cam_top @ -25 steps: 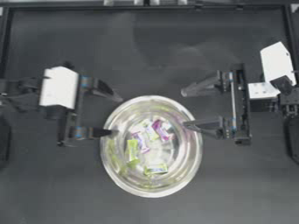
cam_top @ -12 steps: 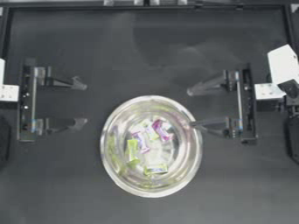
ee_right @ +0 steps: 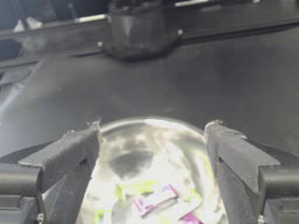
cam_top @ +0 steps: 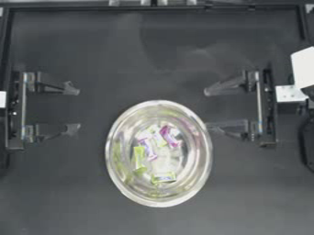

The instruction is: Put candies in bowl

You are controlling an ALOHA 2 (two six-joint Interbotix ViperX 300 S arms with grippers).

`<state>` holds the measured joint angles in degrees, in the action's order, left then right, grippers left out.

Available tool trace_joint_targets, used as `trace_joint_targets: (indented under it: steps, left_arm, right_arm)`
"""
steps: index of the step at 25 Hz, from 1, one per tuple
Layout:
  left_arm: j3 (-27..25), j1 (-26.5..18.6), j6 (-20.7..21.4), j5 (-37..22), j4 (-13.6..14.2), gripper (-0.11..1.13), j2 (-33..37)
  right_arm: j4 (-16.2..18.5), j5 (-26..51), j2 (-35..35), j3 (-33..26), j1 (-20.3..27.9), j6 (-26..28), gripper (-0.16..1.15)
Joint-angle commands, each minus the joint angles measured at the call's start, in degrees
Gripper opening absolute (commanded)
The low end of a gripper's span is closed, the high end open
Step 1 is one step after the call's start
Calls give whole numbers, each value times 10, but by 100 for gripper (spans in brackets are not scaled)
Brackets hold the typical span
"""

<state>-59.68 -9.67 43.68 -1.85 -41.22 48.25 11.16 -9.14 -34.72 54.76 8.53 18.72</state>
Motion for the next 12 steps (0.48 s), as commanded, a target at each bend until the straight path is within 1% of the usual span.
trace_joint_targets:
  steps: [1, 7, 12]
  left_arm:
    - [-2, -1, 2, 4, -3, 100, 5]
    - [-14, -1, 2, 8, -4, 100, 13]
    - [-27, -1, 2, 11, -4, 100, 37]
  right_arm:
    - [2, -2, -12, -4, 2, 1, 99]
    - [4, -3, -14, 3, 3, 1, 99]
    - [4, -4, -21, 10, 3, 1, 99]
